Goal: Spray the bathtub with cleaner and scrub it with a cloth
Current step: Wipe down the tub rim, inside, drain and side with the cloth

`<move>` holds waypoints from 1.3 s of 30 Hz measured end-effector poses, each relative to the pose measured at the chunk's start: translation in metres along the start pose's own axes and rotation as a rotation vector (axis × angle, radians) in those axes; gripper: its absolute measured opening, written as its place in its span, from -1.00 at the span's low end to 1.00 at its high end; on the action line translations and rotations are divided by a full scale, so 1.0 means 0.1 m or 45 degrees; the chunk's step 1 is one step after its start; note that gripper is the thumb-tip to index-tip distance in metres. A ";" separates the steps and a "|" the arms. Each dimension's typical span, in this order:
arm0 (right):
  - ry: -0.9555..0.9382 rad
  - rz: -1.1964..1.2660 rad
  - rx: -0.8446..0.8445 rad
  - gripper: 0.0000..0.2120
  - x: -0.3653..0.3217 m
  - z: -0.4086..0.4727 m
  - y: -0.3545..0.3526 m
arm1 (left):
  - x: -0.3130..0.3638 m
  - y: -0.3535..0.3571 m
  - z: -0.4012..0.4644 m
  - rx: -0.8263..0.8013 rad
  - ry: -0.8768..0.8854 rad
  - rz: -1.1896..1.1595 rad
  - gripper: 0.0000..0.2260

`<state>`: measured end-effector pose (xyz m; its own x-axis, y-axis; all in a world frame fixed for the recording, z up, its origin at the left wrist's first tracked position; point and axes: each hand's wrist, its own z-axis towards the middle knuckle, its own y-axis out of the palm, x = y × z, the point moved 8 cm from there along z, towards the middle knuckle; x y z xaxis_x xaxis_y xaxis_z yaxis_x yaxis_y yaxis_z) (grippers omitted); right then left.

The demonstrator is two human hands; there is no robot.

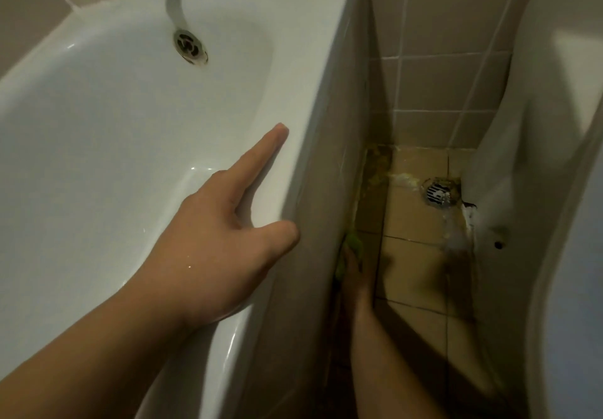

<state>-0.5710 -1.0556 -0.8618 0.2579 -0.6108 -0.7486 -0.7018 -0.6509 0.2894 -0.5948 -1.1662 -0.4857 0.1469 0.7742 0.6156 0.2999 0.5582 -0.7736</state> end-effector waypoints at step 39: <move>-0.566 -0.113 -0.091 -0.44 -1.98 0.24 0.96 | 0.09 0.00 0.82 0.009 0.056 -0.122 -0.18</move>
<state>-0.7060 -0.9865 -0.7003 -0.0060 -0.3086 -0.9512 -0.6383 -0.7310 0.2412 -0.6710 -1.1346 -0.4926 0.1591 0.7034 0.6927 0.3081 0.6312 -0.7118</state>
